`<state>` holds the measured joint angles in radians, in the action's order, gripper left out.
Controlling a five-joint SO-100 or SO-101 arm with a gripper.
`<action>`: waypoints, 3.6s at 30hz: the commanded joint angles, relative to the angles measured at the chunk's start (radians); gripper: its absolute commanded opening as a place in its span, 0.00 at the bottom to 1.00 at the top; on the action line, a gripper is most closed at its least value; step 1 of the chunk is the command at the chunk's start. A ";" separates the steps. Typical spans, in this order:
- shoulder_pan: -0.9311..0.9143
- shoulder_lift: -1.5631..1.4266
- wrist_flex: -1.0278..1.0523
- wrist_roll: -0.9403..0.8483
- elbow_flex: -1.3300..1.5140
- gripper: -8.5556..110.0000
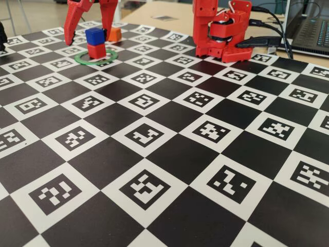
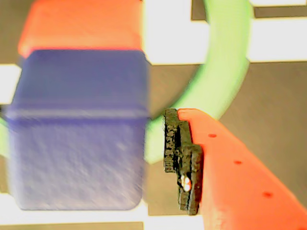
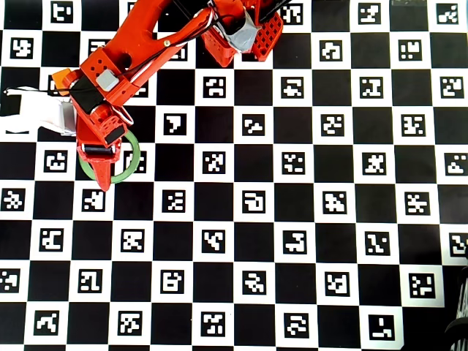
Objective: Grab the red cube then put it in the green circle then put the blue cube on top and finally the orange cube on top
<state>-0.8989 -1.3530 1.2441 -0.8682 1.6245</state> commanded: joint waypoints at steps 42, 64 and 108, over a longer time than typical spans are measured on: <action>-0.144 -0.301 0.486 -0.135 -0.391 0.52; -0.454 -0.063 0.416 -0.380 -0.436 0.52; -0.538 0.279 0.015 -0.548 -0.354 0.52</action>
<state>-1.4266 -1.0462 1.2824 -1.4143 1.3453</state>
